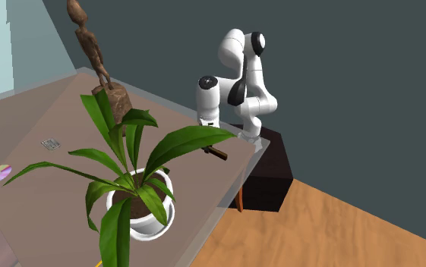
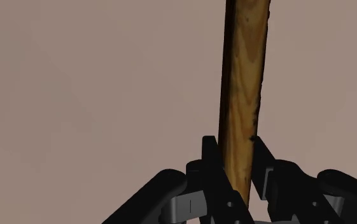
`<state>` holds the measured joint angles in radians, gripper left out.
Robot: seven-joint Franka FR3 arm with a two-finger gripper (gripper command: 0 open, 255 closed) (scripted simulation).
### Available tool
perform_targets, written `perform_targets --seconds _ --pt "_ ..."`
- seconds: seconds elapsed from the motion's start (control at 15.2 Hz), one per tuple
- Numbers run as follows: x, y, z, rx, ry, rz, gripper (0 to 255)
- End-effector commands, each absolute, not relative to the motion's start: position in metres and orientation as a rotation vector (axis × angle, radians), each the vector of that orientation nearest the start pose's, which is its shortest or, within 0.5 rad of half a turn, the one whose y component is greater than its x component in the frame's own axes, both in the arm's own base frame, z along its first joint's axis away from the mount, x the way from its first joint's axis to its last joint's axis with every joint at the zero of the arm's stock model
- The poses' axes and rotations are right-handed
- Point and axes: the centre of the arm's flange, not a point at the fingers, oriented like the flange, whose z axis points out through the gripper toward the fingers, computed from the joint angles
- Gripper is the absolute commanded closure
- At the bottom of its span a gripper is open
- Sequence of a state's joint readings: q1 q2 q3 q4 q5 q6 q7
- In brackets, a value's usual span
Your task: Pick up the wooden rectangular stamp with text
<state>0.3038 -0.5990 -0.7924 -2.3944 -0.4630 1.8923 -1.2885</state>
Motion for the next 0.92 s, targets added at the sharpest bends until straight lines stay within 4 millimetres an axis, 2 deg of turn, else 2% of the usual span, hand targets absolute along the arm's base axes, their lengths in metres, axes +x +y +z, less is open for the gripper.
perform_targets --seconds 0.0,0.73,0.86 --pt "0.343 -0.241 0.468 -2.709 -1.587 0.050 255" --pt "0.343 -0.241 0.526 -2.709 -1.587 0.050 255" --pt "0.343 -0.241 0.526 -2.709 -1.587 0.050 255"
